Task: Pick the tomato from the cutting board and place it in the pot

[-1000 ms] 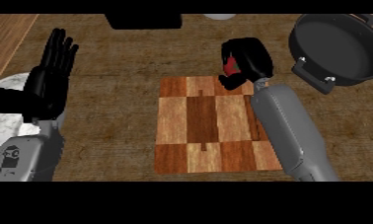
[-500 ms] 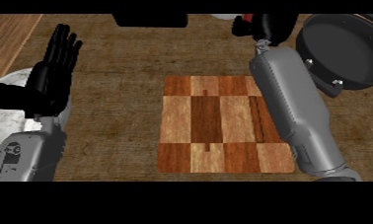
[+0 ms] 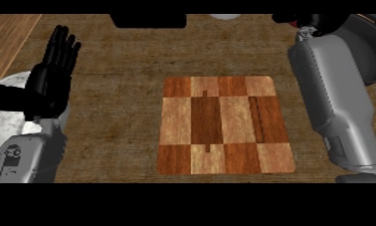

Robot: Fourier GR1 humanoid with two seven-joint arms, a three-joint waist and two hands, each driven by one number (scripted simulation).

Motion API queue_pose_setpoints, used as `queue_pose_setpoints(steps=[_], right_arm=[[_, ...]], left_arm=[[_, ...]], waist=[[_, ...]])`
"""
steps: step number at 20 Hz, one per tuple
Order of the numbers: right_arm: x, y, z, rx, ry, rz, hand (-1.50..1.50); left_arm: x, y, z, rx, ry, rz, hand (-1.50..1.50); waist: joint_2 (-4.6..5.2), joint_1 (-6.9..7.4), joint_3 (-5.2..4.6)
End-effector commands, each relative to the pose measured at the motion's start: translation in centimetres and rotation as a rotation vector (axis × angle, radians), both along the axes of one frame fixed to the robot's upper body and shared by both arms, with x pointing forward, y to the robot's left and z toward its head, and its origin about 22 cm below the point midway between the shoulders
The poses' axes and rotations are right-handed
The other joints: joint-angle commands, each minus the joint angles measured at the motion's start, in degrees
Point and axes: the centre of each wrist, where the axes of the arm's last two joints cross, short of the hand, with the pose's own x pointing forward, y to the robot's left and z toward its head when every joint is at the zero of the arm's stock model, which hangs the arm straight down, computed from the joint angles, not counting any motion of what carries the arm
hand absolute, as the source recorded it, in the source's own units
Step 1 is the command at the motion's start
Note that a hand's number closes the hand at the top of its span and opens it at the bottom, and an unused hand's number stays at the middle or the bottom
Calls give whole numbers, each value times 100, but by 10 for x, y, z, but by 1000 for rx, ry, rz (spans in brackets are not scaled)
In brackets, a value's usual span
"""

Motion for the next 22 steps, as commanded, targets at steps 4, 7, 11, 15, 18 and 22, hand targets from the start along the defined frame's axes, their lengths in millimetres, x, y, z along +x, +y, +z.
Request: queue_pose_setpoints(steps=[4,7,11,15,18,22], right_arm=[[-9,-94,-13,16,11,-77,150],[-22,-136,-20,33,0,-83,150],[-29,-185,-20,48,-9,-58,150],[-29,-199,-52,30,24,-59,150],[-35,-211,-72,36,43,-72,150],[-30,-222,-60,73,74,-91,150]], left_arm=[[-1,7,-1,4,-7,5,0],[5,-5,6,8,-1,7,0],[-4,3,4,1,-4,-9,0],[8,-25,-14,-1,-1,-24,0],[1,6,13,-16,-14,-44,0],[0,-6,-25,-14,-7,-36,0]], waist=[[10,14,5],[10,-3,7],[26,66,9],[59,92,11],[60,163,13],[80,162,10]])
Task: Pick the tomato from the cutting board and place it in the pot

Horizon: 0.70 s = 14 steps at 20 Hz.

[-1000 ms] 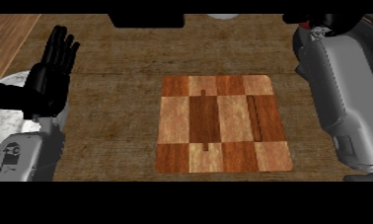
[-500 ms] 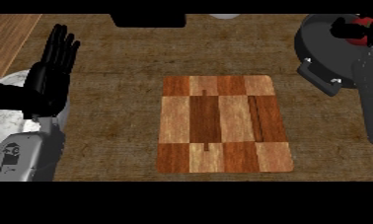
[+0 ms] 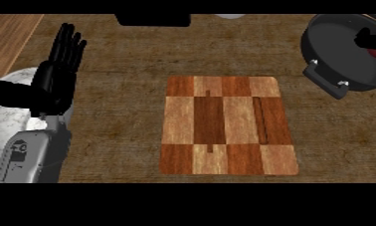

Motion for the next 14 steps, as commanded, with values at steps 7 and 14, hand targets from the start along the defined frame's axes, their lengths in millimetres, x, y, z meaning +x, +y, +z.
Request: queue_pose_setpoints(steps=[7,14], right_arm=[[-19,-44,-13,340,59,26,-150],[-24,-25,-54,314,38,188,-150]], left_arm=[[5,-5,4,9,-13,-14,0],[-5,-7,11,8,-19,-18,0]], waist=[[65,84,21],[47,147,19]])
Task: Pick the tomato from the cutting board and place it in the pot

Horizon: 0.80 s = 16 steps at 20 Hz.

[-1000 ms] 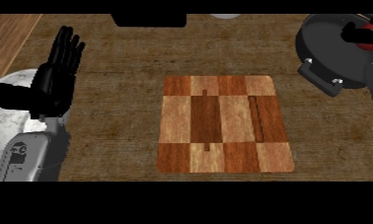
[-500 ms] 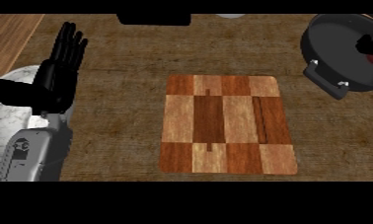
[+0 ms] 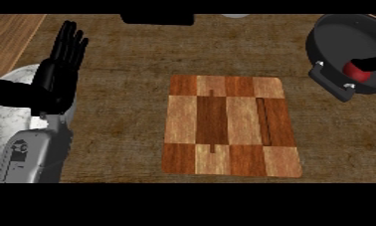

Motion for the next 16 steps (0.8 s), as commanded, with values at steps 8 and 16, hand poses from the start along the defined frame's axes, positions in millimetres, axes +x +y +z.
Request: queue_pose_setpoints(steps=[8,16], right_arm=[[6,-1,17,215,-382,-5,-150],[-23,-42,18,330,-587,-65,-150]], left_arm=[[-1,6,-13,4,3,11,0],[3,2,-15,2,10,33,0]], waist=[[-11,-31,-4],[-54,-161,-13]])
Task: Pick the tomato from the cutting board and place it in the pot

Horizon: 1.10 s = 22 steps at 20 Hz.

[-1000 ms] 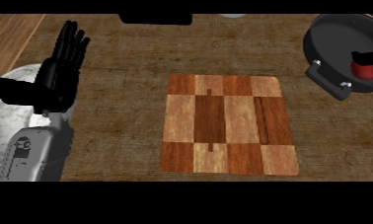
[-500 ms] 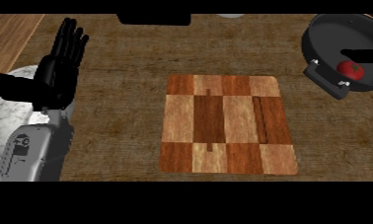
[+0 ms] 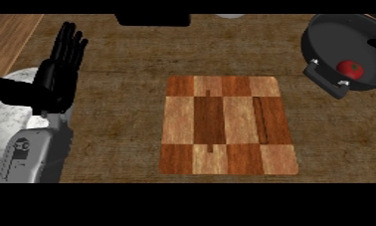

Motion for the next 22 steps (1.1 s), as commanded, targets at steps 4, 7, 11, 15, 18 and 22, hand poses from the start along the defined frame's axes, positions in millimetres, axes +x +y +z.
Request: queue_pose_setpoints(steps=[4,7,11,15,18,22], right_arm=[[-45,-48,-7,37,-163,-62,-150],[-73,-71,-15,45,-204,-36,-150],[-94,-92,-7,36,-184,-80,-150],[-125,-109,-17,36,-209,-95,-150],[-130,-117,-8,51,-223,-96,-150],[-163,-122,-39,33,-218,-91,-150]], left_arm=[[-12,2,6,4,15,7,0],[4,-3,-5,-9,13,10,0],[-4,14,5,7,-12,12,0],[-15,20,-6,12,4,5,0],[-3,-1,-17,-4,-2,1,0],[-4,15,-18,3,25,22,0]], waist=[[-57,-81,-9],[8,-65,3],[-7,-16,0],[-28,-51,-3],[0,-47,3],[-22,-78,0]])
